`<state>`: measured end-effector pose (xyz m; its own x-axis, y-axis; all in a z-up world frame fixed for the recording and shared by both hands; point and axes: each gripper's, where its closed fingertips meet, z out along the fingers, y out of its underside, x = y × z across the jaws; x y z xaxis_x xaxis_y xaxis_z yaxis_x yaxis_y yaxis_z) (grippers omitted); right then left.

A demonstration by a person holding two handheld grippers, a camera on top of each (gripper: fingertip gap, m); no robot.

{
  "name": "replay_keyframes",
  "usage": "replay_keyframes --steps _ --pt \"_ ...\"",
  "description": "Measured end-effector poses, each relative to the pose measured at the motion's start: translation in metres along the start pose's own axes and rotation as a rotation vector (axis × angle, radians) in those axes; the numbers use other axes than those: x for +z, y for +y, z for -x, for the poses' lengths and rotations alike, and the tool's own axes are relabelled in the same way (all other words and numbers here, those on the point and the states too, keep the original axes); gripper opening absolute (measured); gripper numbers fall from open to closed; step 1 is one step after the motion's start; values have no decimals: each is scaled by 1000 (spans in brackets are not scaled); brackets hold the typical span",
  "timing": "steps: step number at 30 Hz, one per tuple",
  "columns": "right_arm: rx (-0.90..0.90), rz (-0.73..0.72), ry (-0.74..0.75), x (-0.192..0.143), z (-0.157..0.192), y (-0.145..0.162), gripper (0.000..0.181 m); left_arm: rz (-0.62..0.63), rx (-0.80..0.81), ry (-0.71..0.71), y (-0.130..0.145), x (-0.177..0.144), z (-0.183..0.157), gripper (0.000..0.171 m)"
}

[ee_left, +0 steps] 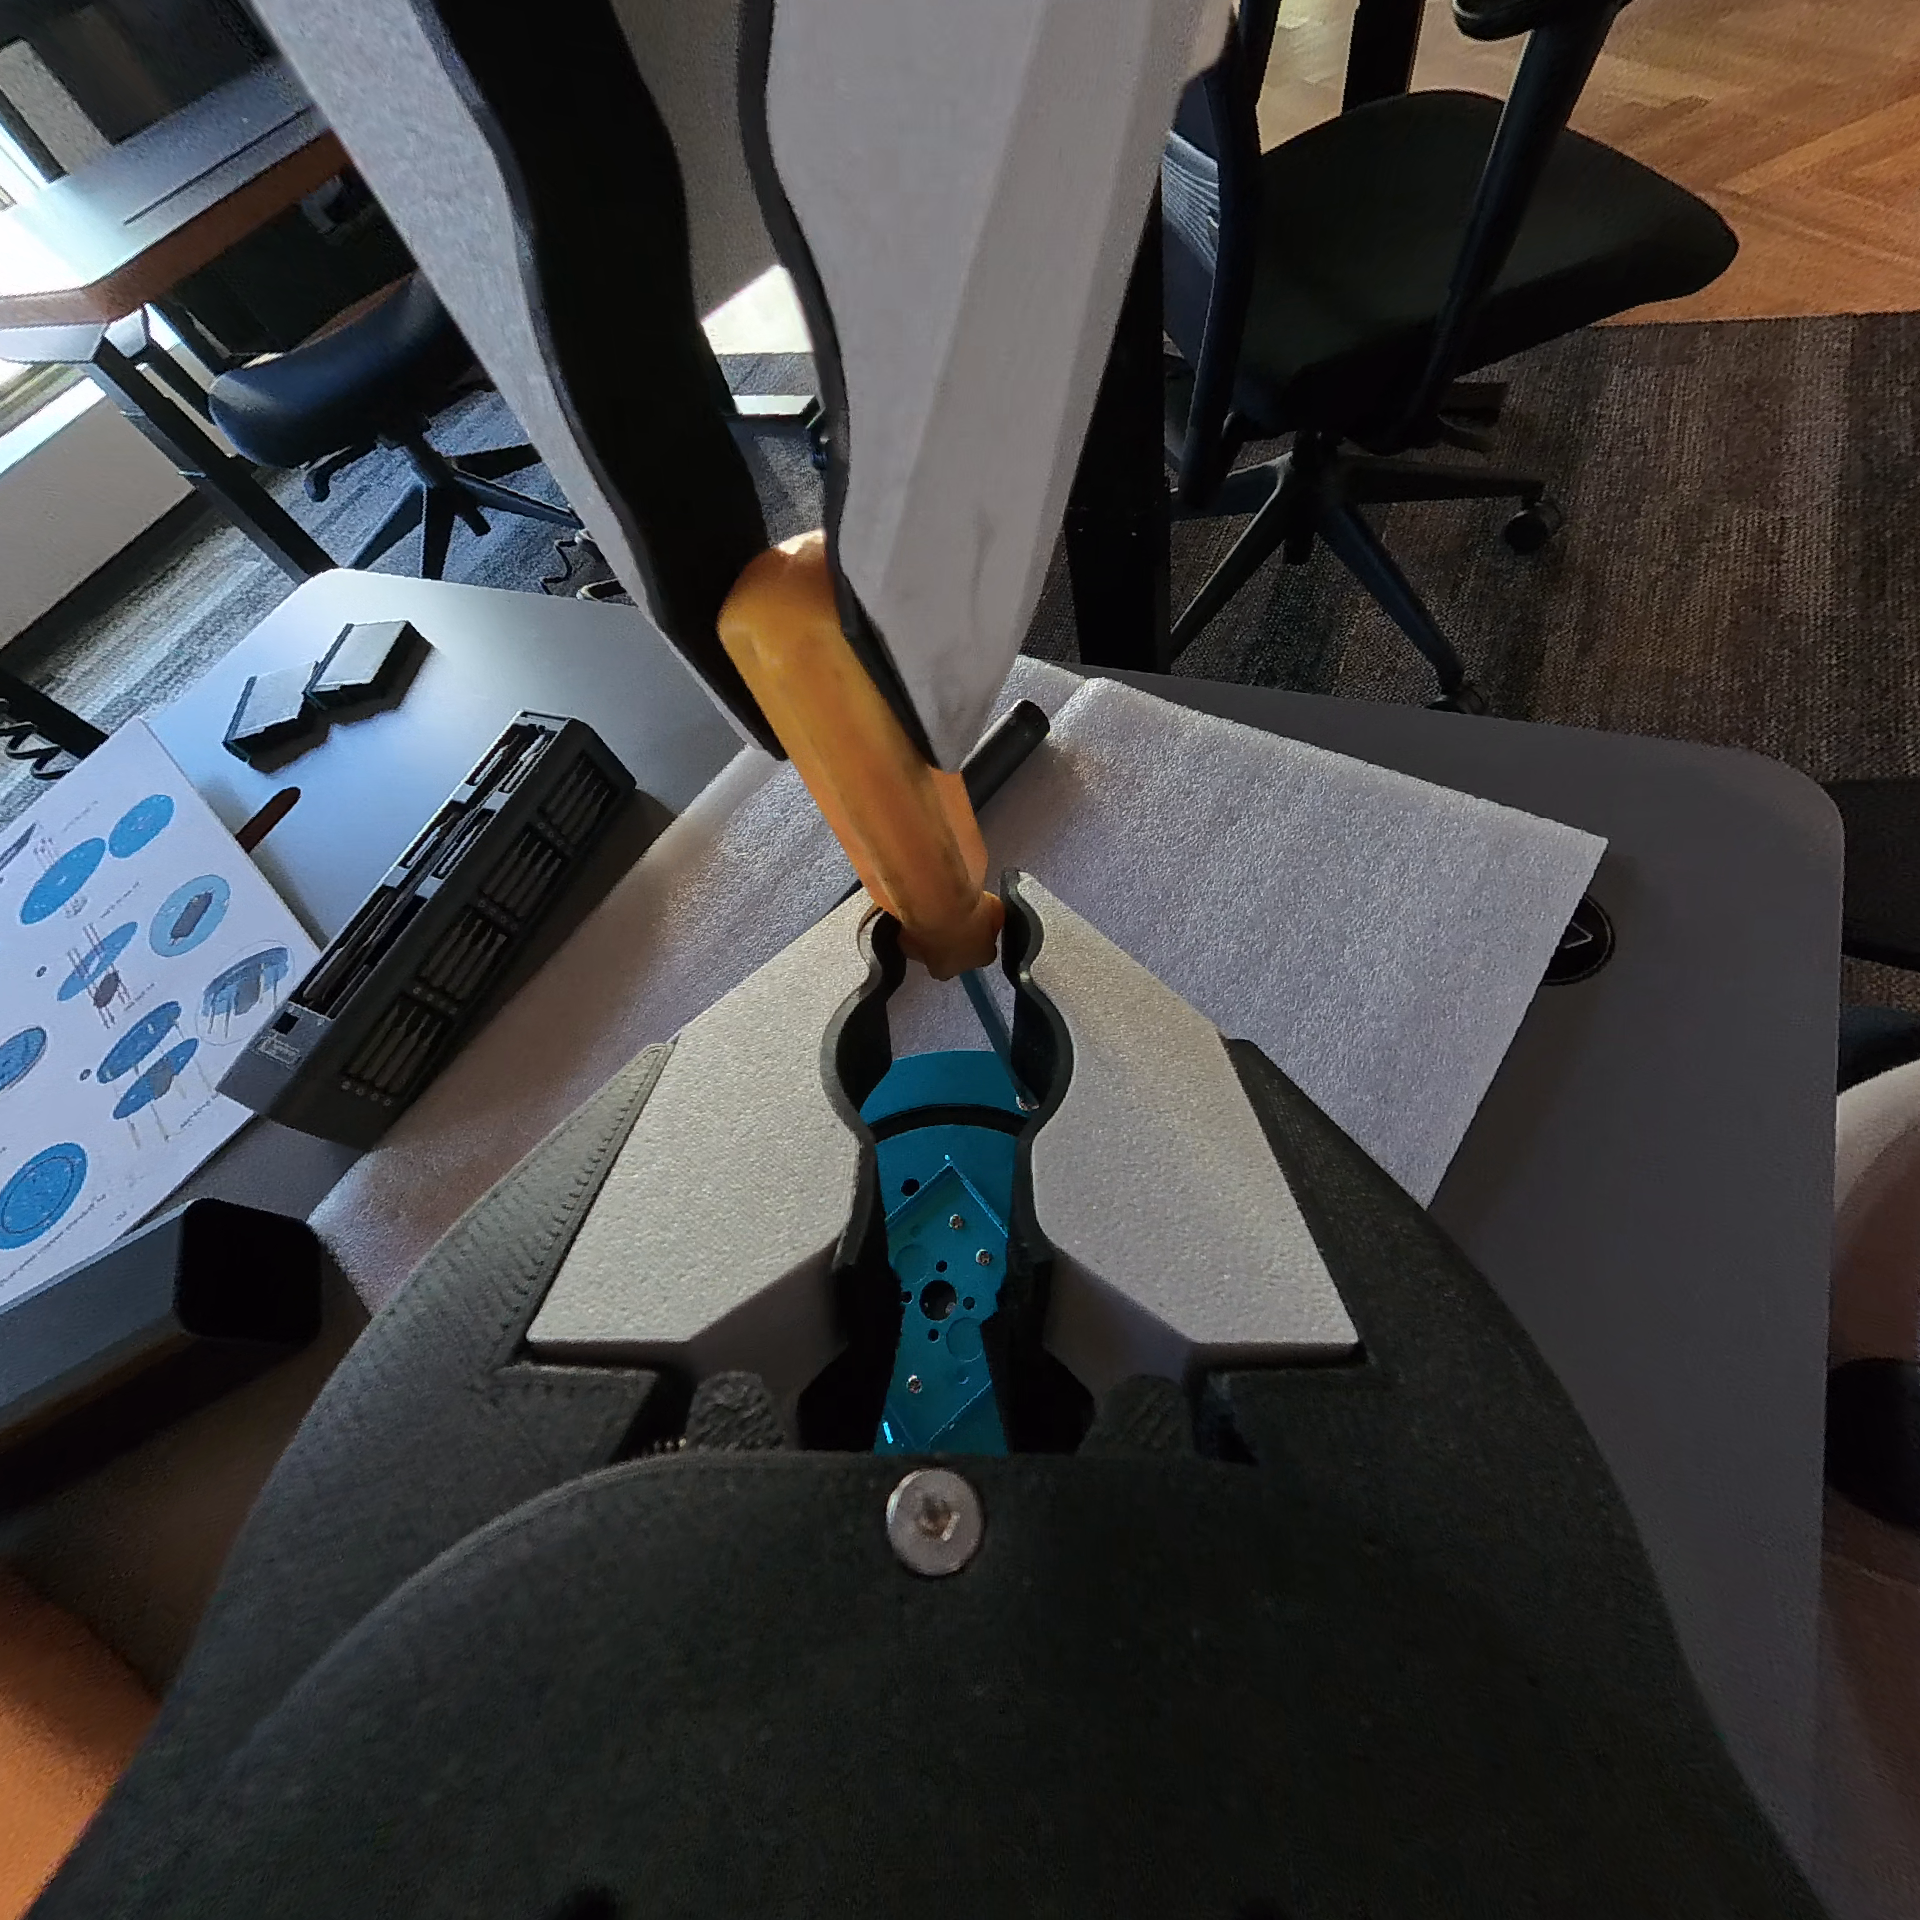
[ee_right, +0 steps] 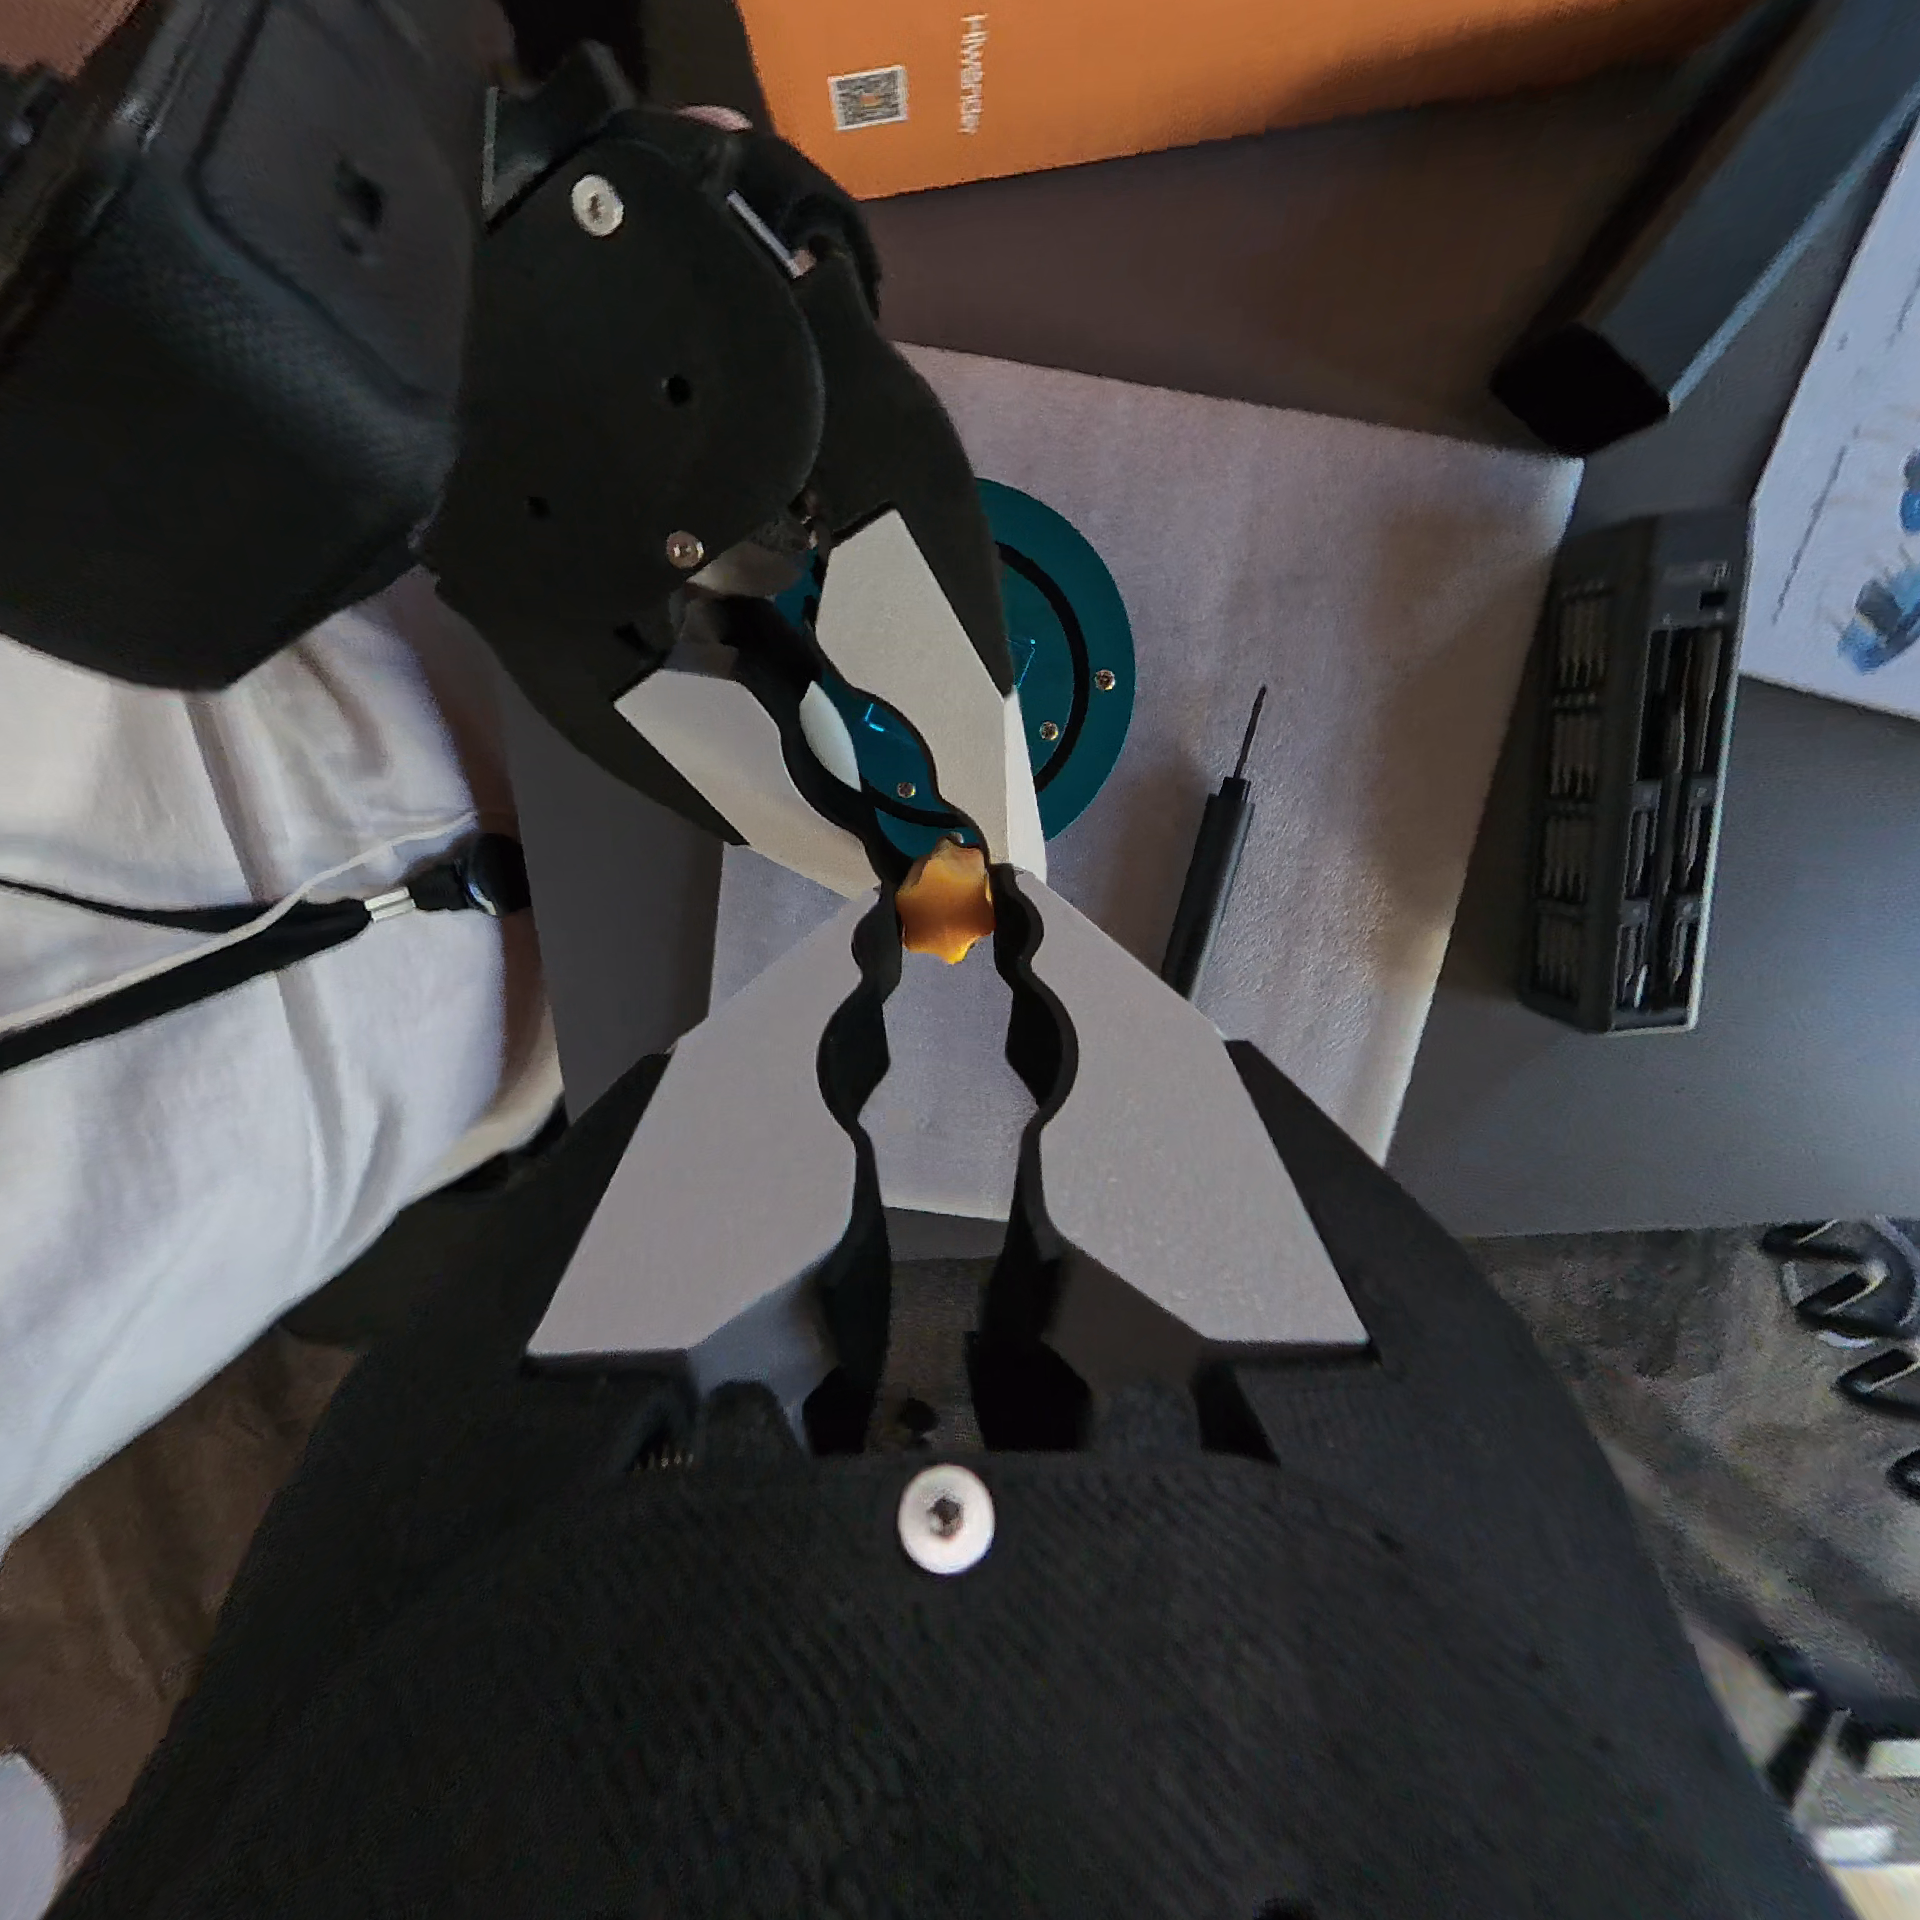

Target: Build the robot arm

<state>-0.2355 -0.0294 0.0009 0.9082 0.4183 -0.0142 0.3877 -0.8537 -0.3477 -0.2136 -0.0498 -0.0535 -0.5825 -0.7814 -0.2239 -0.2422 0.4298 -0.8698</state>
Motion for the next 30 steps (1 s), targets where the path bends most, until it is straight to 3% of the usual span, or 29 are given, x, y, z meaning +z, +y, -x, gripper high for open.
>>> replay_keyframes --steps 4,9,14,24,30 --pt "86 -41 32 1 -2 -2 18 -2 -14 -2 0 0 1 16" --pt "-34 -21 74 1 -1 0 18 -3 1 -12 0 0 1 16" --pt "166 -38 57 1 -5 1 18 -2 -17 -14 0 2 2 17" --pt "29 -100 61 -26 14 -21 17 -13 47 -44 -25 -24 2 16" --pt "-26 -105 -6 -8 39 -38 18 16 39 -73 -4 -53 -10 16"
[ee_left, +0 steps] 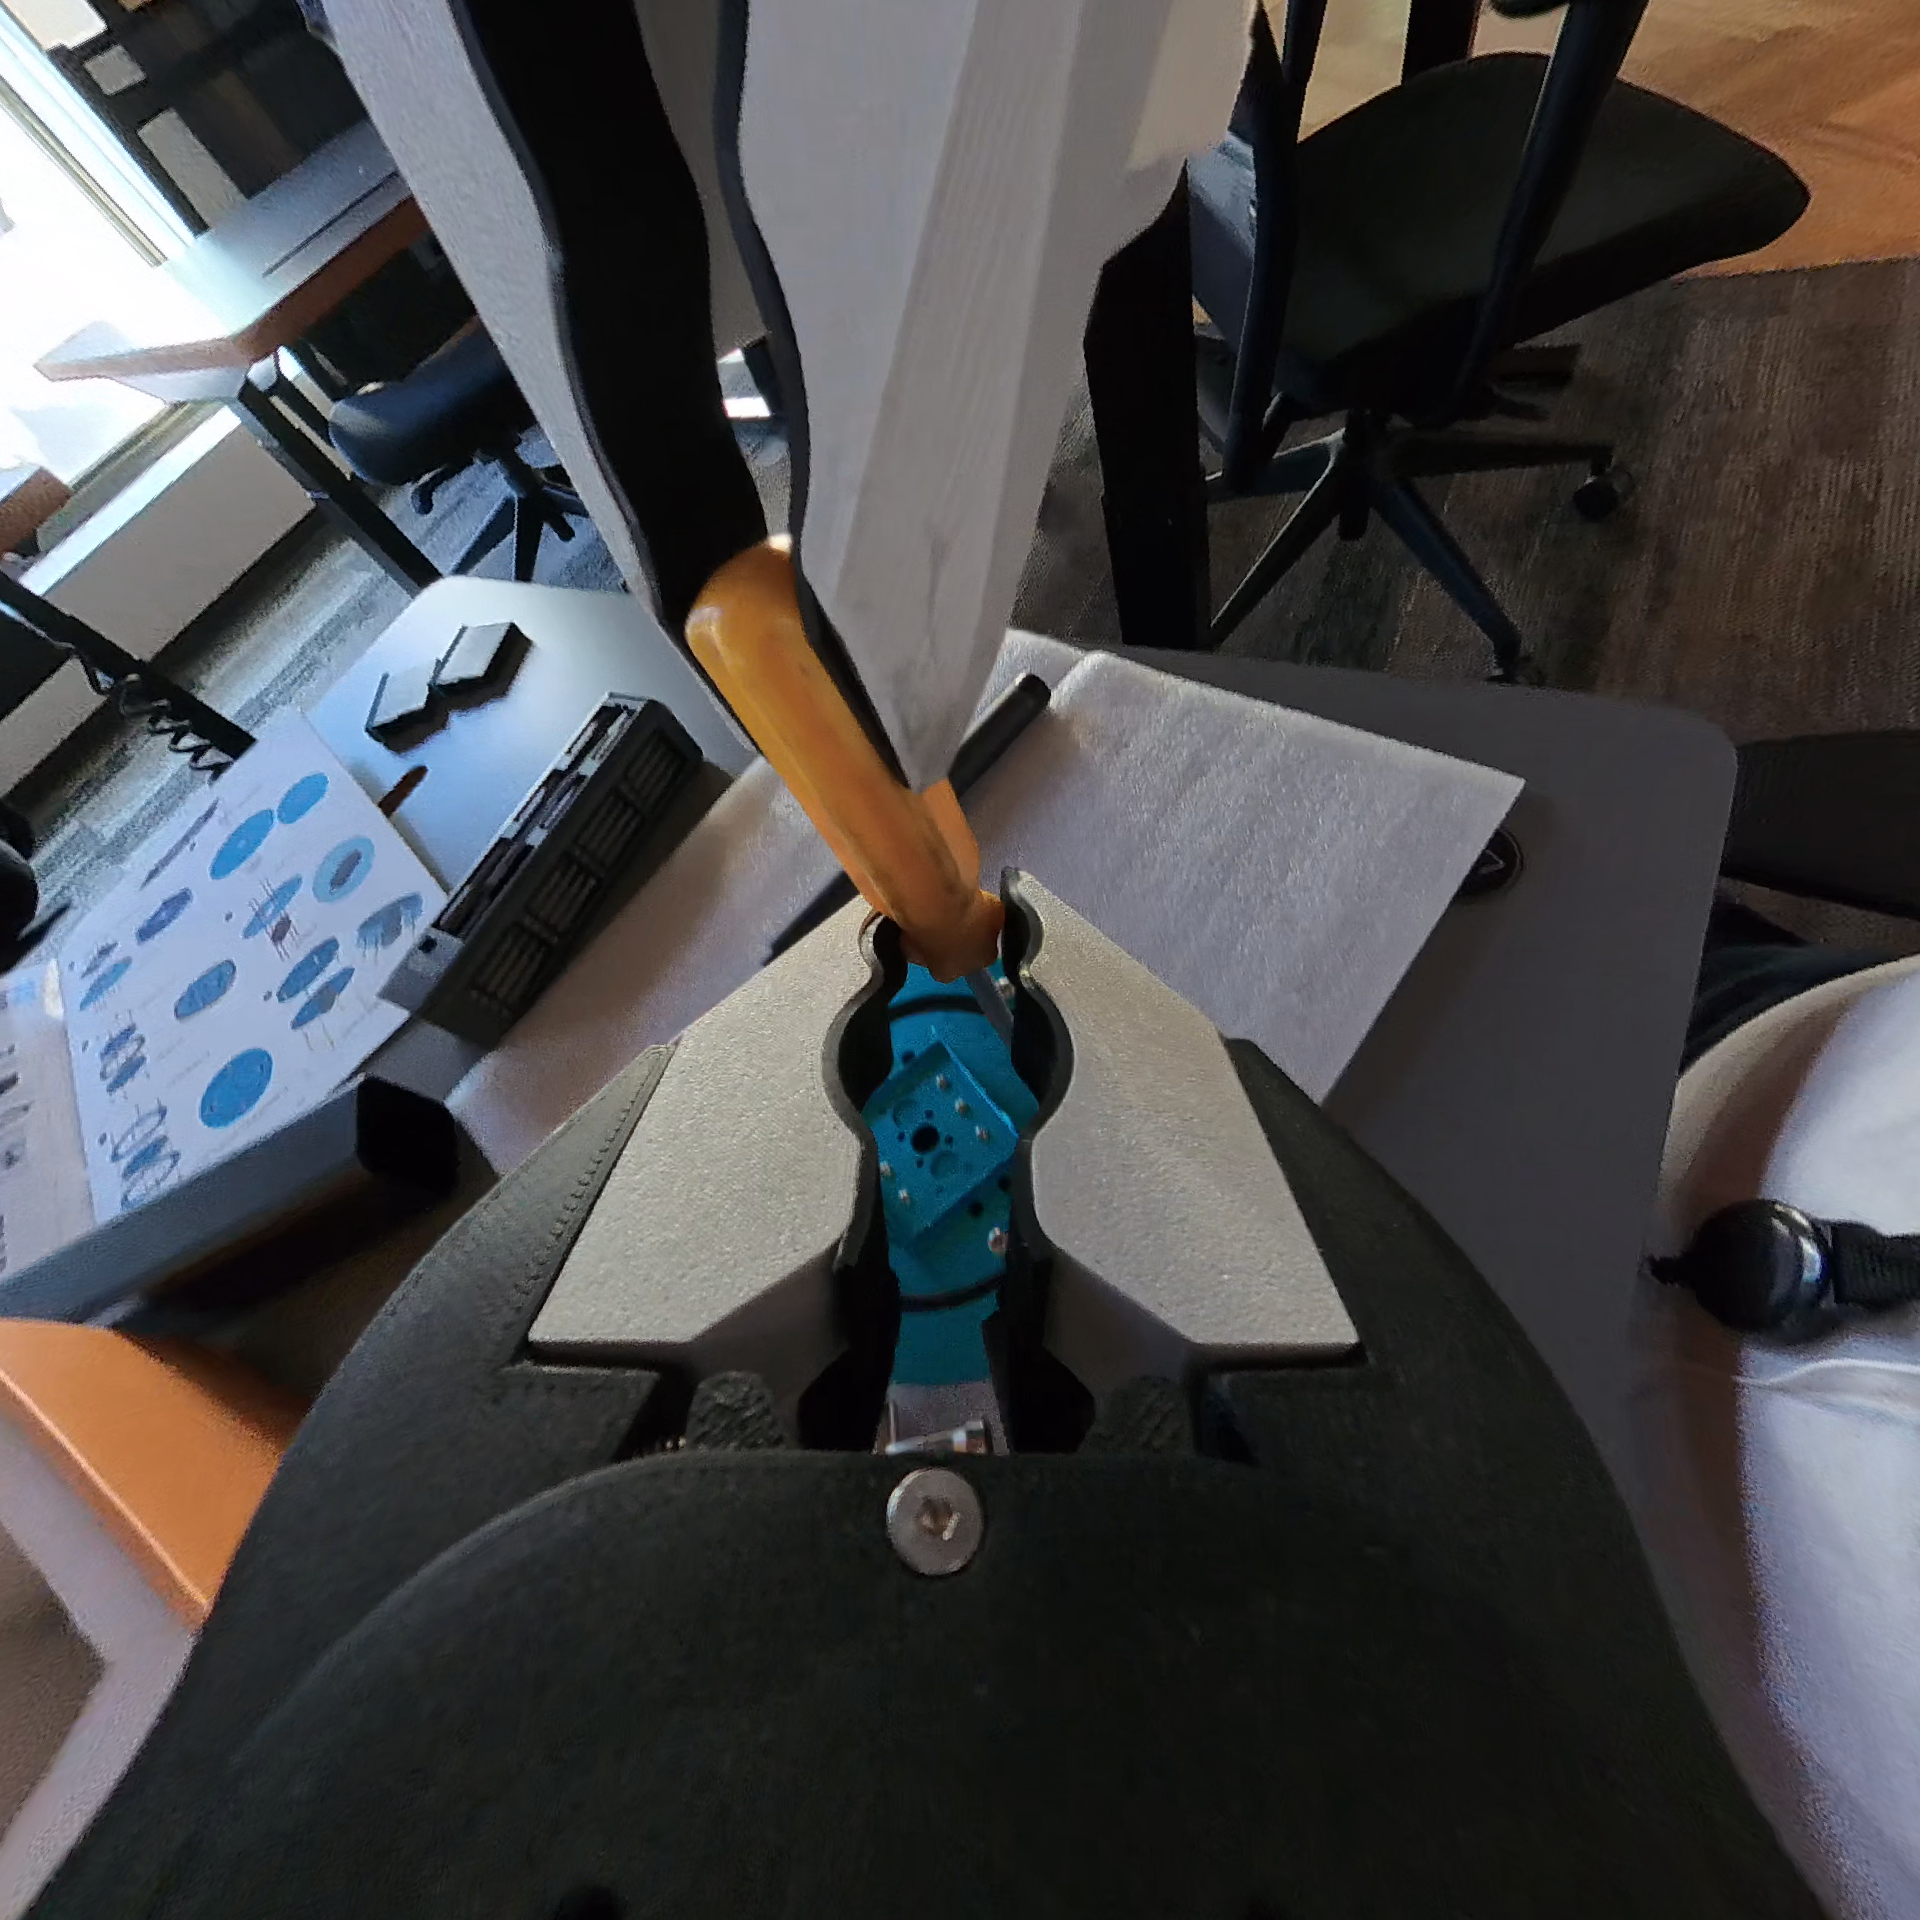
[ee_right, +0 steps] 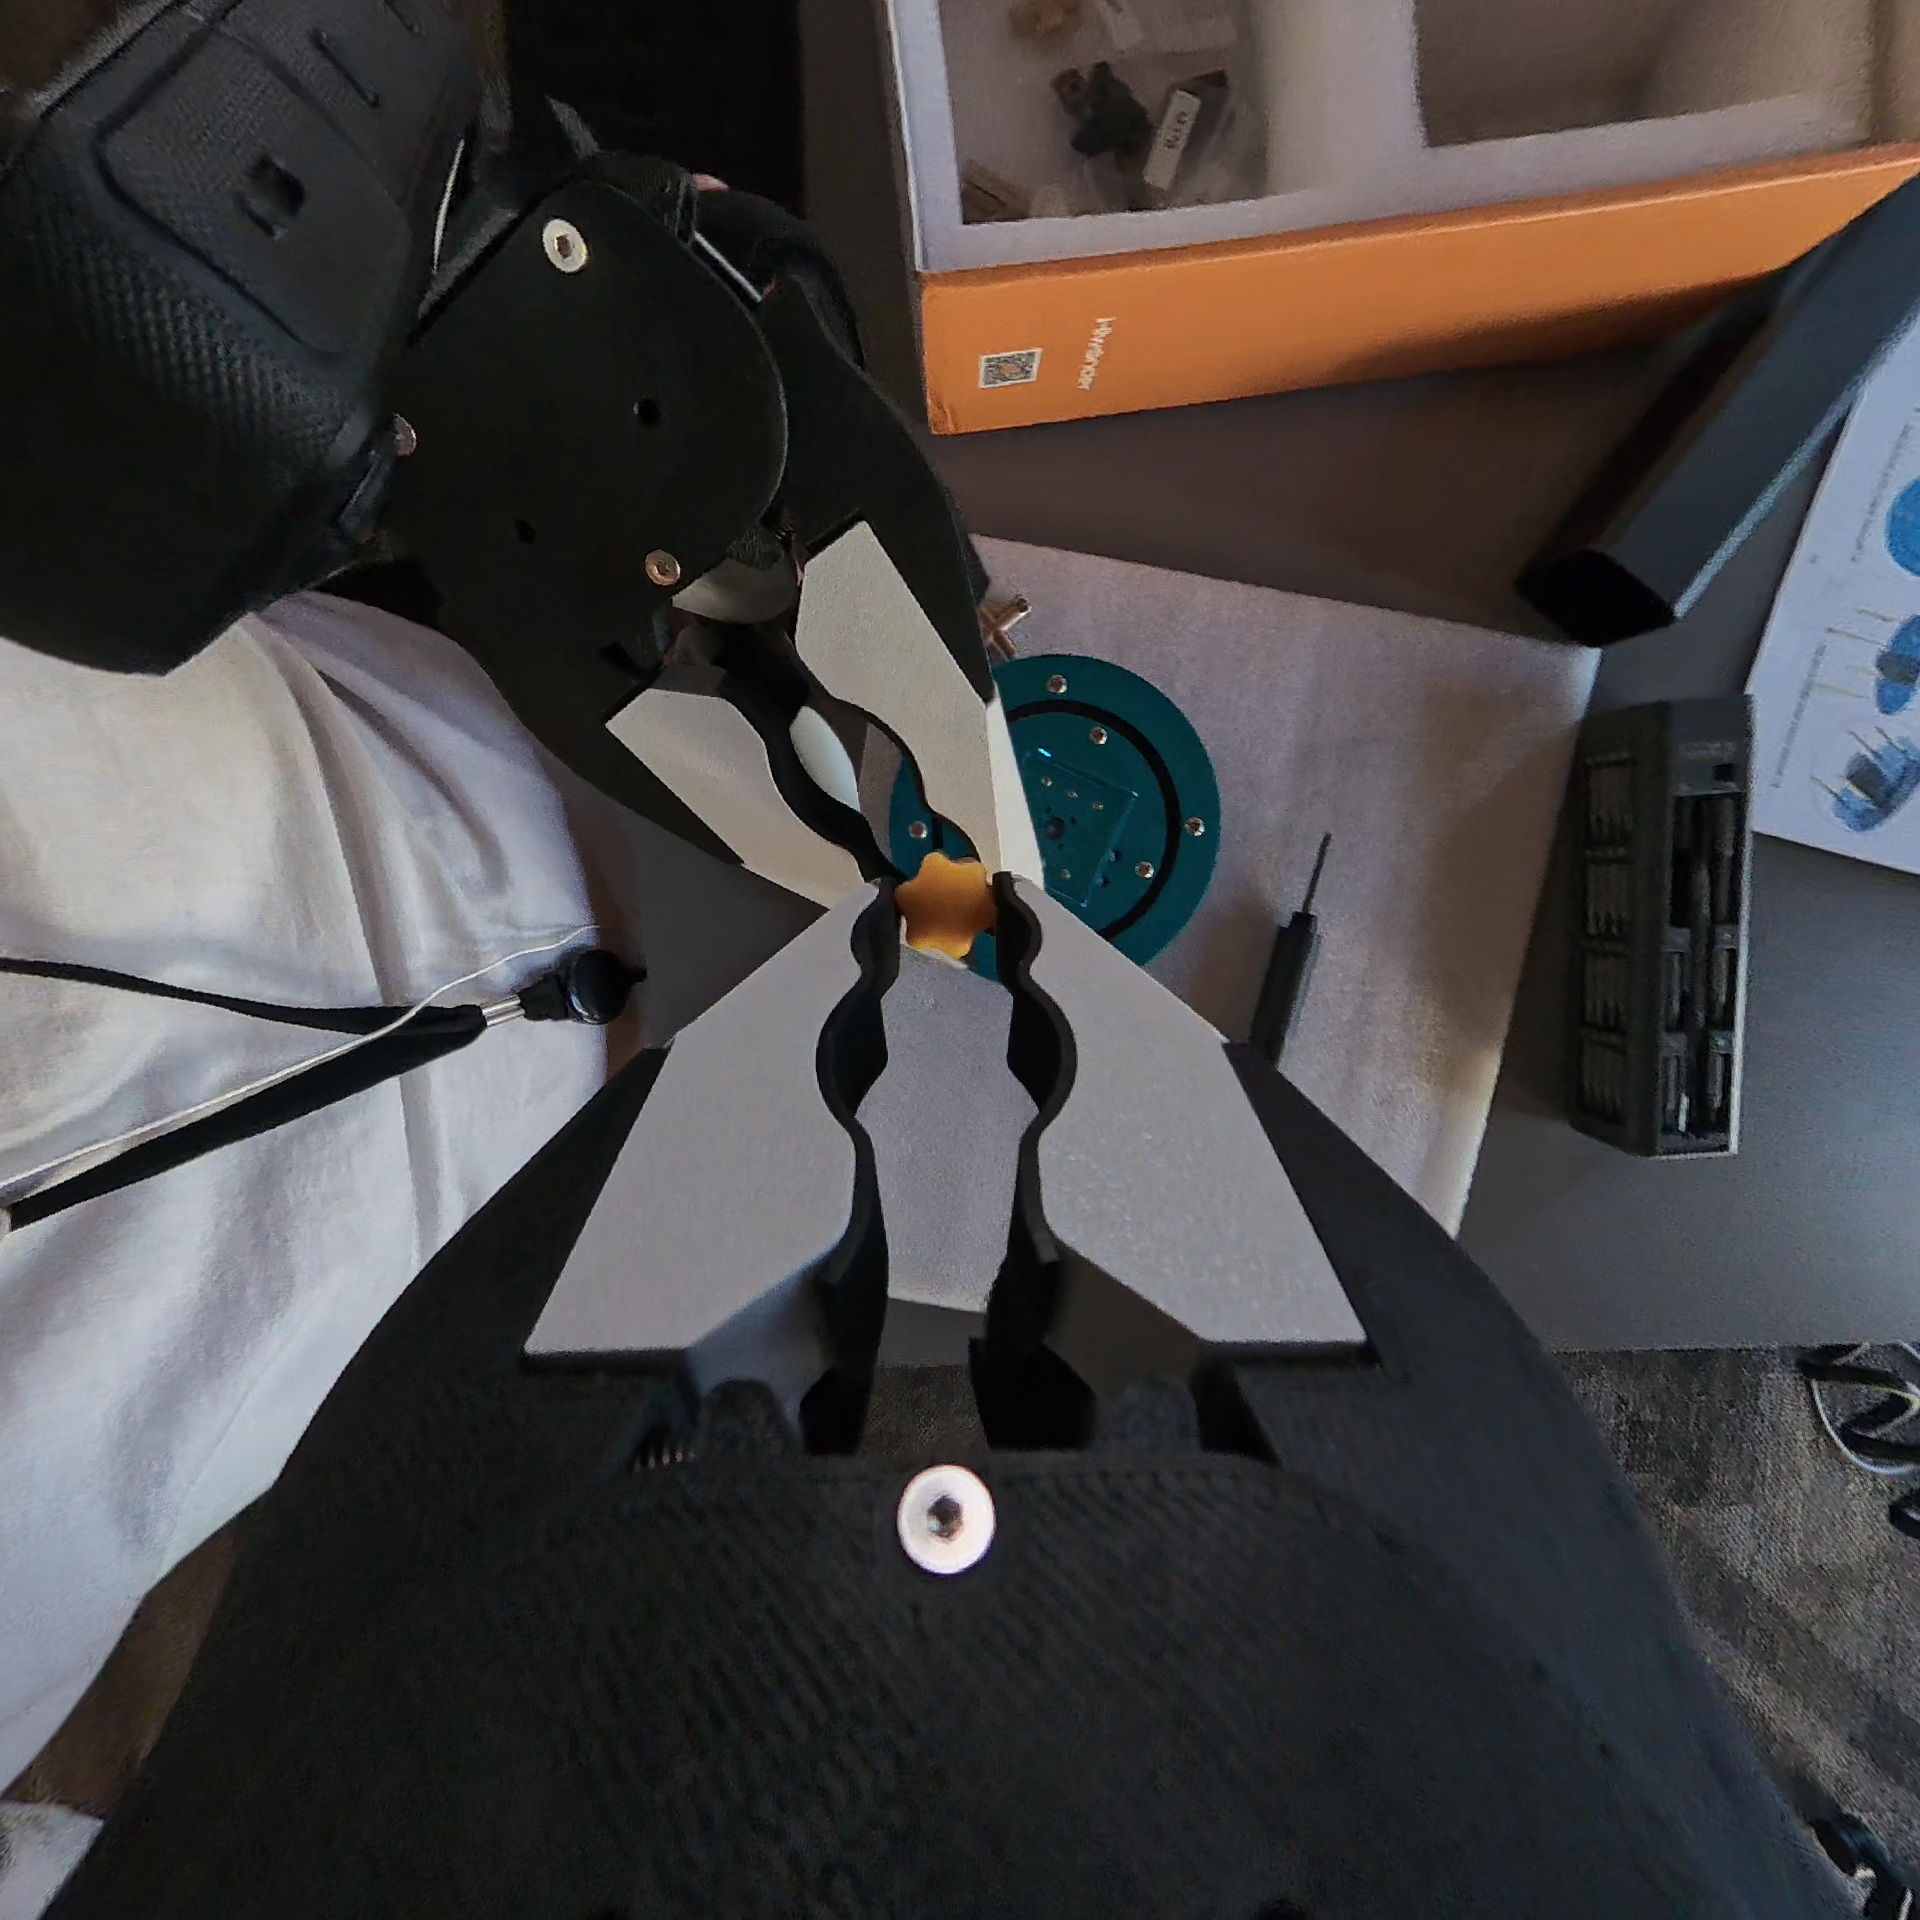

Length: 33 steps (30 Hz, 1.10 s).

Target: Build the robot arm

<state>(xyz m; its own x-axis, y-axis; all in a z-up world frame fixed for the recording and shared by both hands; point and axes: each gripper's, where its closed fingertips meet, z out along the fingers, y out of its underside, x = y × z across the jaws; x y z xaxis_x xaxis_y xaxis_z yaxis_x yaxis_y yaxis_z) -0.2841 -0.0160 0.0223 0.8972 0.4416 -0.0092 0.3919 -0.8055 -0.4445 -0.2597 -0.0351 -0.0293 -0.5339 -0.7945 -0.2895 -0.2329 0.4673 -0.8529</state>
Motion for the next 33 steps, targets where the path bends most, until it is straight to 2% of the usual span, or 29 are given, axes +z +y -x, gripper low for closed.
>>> replay_keyframes --steps 6,16,33 --pt "-24 7 -32 12 5 -9 18 39 -5 -35 16 -11 1 16" --pt "-28 28 -55 23 4 -5 18 41 -36 -20 26 -7 -2 16" --pt "-70 35 -55 23 8 -5 17 20 -49 -34 26 -8 -5 16"
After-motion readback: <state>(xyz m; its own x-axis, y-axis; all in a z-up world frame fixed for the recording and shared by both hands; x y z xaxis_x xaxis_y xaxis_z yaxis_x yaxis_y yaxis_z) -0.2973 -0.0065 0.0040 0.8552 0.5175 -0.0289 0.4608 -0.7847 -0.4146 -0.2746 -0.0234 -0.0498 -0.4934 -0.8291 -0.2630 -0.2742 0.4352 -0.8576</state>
